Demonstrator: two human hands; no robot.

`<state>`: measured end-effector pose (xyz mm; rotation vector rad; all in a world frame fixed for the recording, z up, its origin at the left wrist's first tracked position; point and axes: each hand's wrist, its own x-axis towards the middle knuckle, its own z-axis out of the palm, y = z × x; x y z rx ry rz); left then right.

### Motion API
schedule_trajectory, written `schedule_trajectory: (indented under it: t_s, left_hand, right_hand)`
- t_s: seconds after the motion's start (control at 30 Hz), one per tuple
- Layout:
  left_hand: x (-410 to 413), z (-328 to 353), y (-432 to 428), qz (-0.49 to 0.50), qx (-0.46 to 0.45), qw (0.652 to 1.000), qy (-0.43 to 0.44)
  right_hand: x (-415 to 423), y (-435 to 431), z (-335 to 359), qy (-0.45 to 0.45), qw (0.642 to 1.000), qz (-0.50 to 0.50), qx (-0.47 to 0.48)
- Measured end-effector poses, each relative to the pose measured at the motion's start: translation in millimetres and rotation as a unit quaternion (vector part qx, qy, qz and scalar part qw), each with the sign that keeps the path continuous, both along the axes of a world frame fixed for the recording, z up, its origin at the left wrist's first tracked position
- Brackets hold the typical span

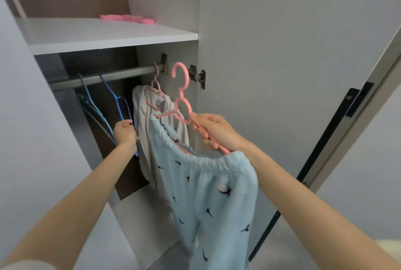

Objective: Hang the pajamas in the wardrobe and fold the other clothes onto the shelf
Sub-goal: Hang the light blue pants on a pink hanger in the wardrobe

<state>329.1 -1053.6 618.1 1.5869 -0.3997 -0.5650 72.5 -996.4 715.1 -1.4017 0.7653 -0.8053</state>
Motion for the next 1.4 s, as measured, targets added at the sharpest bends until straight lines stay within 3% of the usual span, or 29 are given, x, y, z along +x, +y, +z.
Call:
schedule_trajectory:
  t_s: [0.23, 0.63, 0.8, 1.1, 1.4]
  left_hand:
    - [27, 3, 24, 0.045, 0.002, 0.999, 0.022]
    - [56, -13, 30, -0.027, 0.012, 0.999, 0.036]
    - [68, -12, 24, -0.042, 0.023, 0.999, 0.004]
    - [72, -15, -1, -0.016, 0.020, 0.999, -0.033]
    - [73, -24, -21, 0.023, 0.020, 0.996, -0.089]
  right_hand:
    - [52, -22, 4, -0.016, 0.999, -0.006, -0.034]
    - [143, -62, -11, 0.010, 0.992, -0.066, -0.110]
    - [170, -74, -19, 0.000, 0.986, -0.077, -0.148]
    - [208, -119, -59, -0.025, 0.988, -0.075, -0.129]
    - [243, -174, -67, 0.010, 0.993, -0.055, -0.109]
